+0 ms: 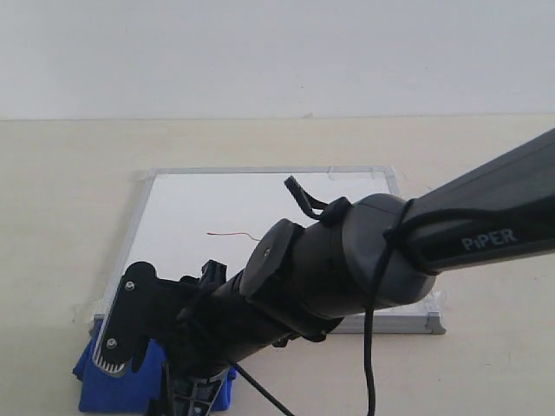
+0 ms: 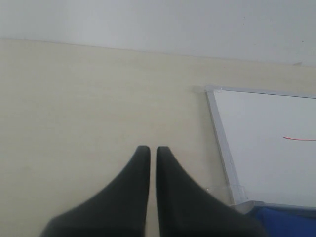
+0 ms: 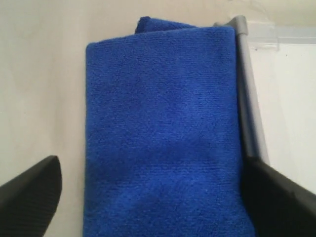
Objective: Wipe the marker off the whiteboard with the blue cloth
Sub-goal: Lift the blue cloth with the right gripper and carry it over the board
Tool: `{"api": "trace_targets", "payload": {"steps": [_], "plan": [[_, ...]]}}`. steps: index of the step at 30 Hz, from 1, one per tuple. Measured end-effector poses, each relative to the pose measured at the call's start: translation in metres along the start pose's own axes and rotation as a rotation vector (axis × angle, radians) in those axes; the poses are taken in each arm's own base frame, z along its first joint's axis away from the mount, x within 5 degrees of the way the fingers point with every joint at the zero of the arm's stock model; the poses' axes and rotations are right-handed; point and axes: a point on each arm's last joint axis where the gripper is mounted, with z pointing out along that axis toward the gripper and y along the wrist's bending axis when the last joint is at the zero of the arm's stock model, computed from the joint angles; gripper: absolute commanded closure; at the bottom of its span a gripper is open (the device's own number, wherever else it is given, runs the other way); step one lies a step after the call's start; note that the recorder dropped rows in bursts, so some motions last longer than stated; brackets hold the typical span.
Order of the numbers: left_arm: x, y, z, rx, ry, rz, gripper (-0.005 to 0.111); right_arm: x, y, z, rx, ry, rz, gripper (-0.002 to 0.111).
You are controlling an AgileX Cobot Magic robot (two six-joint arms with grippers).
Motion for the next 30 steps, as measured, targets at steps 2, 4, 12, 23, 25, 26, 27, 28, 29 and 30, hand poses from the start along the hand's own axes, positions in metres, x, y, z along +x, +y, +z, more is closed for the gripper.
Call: {"api": "trace_targets", "payload": {"steps": [2,4,12,23,25,26,27,28,29,30], "plan": [[0.0,0.0,0.0,0.0,0.0,0.0,0.102,0.005,0.001,0.006,-0.008,0.018,0.001,0.019],[0.0,0.0,0.0,0.0,0.0,0.0,0.102,0.005,0.001,0.008,-0.009,0.018,0.009,0.019],[0.0,0.0,0.0,0.0,0.0,0.0,0.102,0.004,0.0,0.008,-0.007,0.016,0.011,0.058],[0.0,0.0,0.0,0.0,0.0,0.0,0.102,-0.018,0.0,-0.021,-0.015,-0.073,-0.022,0.108],[0.0,0.0,0.0,0.0,0.0,0.0,0.102,-0.035,-0.008,-0.049,0.072,-0.137,-0.015,0.108],[0.0,0.0,0.0,0.0,0.0,0.0,0.102,-0.043,-0.014,-0.066,0.148,-0.173,0.0,0.108],[0.0,0.0,0.0,0.0,0.0,0.0,0.102,-0.047,-0.018,-0.075,0.199,-0.189,0.01,0.108],[0.0,0.0,0.0,0.0,0.0,0.0,0.102,-0.051,-0.028,-0.089,0.315,-0.208,0.039,0.108],[0.0,0.0,0.0,0.0,0.0,0.0,0.102,-0.052,-0.033,-0.095,0.377,-0.214,0.057,0.108],[0.0,0.0,0.0,0.0,0.0,0.0,0.102,-0.049,-0.045,-0.103,0.48,-0.215,0.105,0.108]]}}
